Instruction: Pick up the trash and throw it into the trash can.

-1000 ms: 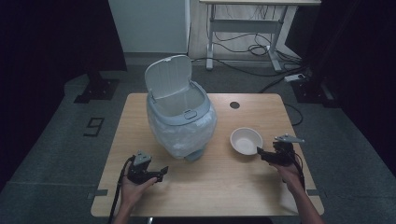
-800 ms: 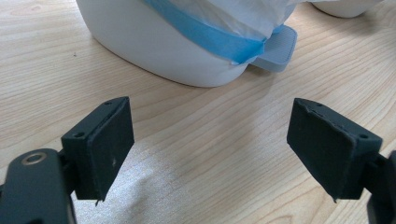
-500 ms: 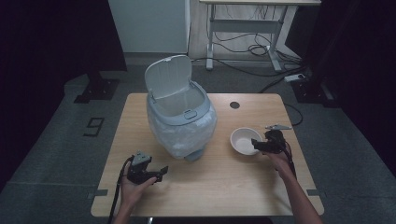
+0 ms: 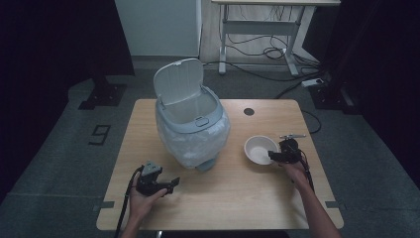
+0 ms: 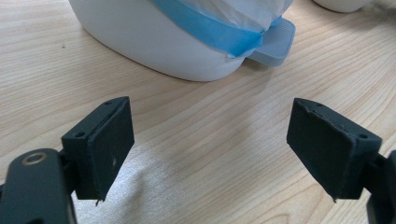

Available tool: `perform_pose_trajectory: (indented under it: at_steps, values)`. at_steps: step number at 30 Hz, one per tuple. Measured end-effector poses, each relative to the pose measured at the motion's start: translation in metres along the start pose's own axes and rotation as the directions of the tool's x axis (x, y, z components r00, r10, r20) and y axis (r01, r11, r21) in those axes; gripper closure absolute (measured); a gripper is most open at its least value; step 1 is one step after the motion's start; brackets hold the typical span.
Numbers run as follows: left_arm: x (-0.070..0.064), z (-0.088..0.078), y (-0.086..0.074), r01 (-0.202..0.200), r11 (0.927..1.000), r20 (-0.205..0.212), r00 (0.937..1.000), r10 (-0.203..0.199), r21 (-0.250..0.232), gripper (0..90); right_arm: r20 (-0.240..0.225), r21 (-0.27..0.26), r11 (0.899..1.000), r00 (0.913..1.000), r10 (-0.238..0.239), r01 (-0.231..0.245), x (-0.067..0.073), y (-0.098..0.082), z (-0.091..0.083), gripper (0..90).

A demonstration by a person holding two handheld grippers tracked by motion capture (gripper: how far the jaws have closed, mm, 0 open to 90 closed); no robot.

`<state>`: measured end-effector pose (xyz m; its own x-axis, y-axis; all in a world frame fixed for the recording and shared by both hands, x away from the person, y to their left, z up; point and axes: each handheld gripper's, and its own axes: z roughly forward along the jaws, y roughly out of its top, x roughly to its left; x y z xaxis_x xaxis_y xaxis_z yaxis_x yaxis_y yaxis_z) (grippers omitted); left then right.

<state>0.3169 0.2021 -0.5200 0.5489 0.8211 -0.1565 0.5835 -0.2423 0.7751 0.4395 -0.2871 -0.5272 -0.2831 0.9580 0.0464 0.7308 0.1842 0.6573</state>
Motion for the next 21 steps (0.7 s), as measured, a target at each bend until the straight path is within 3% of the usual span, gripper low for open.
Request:
perform_pose_trajectory:
  at_steps: [3, 5, 6, 9, 14, 21]
  values:
    - [-0.001, 0.001, 0.000, 0.003, 1.0000, 0.003, 1.0000, -0.003, 0.006, 14.6, -0.026, 0.017, 1.000, 0.9997, -0.002, 0.003, -0.001, 0.000, -0.001, 65.2]
    - [-0.001, 0.002, 0.000, 0.003, 1.0000, 0.003, 1.0000, -0.003, 0.007, 14.6, -0.045, 0.023, 1.000, 0.9990, 0.009, -0.008, -0.001, 0.000, -0.002, 68.8]
    - [0.000, 0.002, 0.000, 0.005, 1.0000, 0.002, 1.0000, -0.005, 0.008, 14.6, -0.092, 0.024, 0.999, 0.9948, 0.042, -0.040, -0.004, 0.000, -0.005, 74.2]
    - [0.000, 0.001, 0.000, 0.007, 0.9999, 0.003, 1.0000, -0.007, 0.009, 14.7, -0.129, 0.012, 0.998, 0.9898, 0.060, -0.059, -0.007, 0.002, -0.011, 78.9]
    - [-0.001, 0.002, 0.000, 0.011, 0.9999, 0.005, 0.9999, -0.011, 0.004, 15.1, -0.151, -0.029, 0.998, 0.9876, 0.044, -0.049, -0.010, 0.004, -0.025, 82.0]
    - [-0.001, 0.002, 0.000, 0.011, 0.9999, 0.005, 0.9999, -0.011, 0.005, 15.3, -0.143, -0.110, 0.993, 0.9895, 0.018, -0.034, -0.009, 0.006, -0.046, 83.0]
